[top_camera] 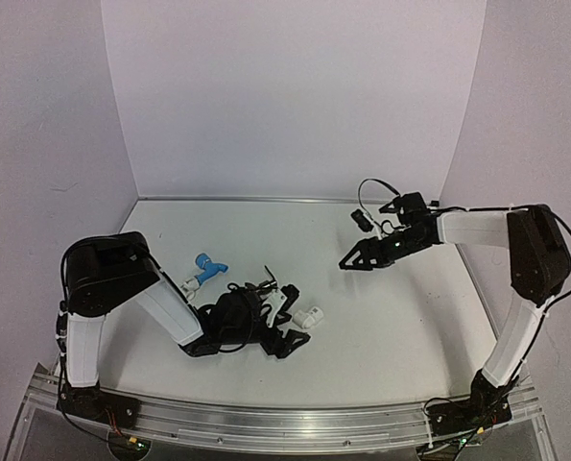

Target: Install the water faucets

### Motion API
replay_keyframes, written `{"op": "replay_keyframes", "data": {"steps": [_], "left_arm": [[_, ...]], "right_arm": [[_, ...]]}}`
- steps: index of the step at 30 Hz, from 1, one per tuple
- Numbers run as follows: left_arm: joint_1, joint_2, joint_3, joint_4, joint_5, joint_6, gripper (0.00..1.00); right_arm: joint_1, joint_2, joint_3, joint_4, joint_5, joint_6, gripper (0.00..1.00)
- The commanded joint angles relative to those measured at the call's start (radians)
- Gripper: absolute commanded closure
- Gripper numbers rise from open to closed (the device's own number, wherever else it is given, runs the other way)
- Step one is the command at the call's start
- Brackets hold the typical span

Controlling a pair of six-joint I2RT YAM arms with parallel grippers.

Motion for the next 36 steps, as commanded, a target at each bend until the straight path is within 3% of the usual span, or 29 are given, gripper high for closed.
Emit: {"op": "replay_keyframes", "data": {"steps": [1,12,20,25,29,33,36], "left_arm": [[-0.009,0.059,0.014,0.149,-0.024,0.083,0.18],[-0.015,0.118,0.115,0.046,-0.115,0.126,0.27],[-0.016,0.126,0.160,-0.013,-0.188,0.151,0.50],[-0.018,0.015,0.134,-0.108,-0.179,0.124,0.69],[-0.022,-0.124,0.122,-0.271,-0.171,0.098,0.78],[-0.022,-0.254,0.167,-0.535,-0.153,0.051,0.81],[-0.021,-0.317,0.244,-0.821,-0.155,-0.005,0.82]], "right_arm": [[-0.013,-0.057,0.012,0.008,-0.046,0.004,0.13],[-0.016,-0.046,0.008,0.009,-0.056,0.003,0.13],[-0.017,-0.046,0.005,0.009,-0.057,-0.001,0.13],[-0.019,-0.046,0.002,0.009,-0.060,-0.005,0.13],[-0.019,-0.040,0.002,0.009,-0.066,-0.009,0.14],[-0.019,-0.035,0.003,0.009,-0.073,-0.009,0.14],[-0.019,-0.035,0.002,0.009,-0.075,-0.010,0.14]]}}
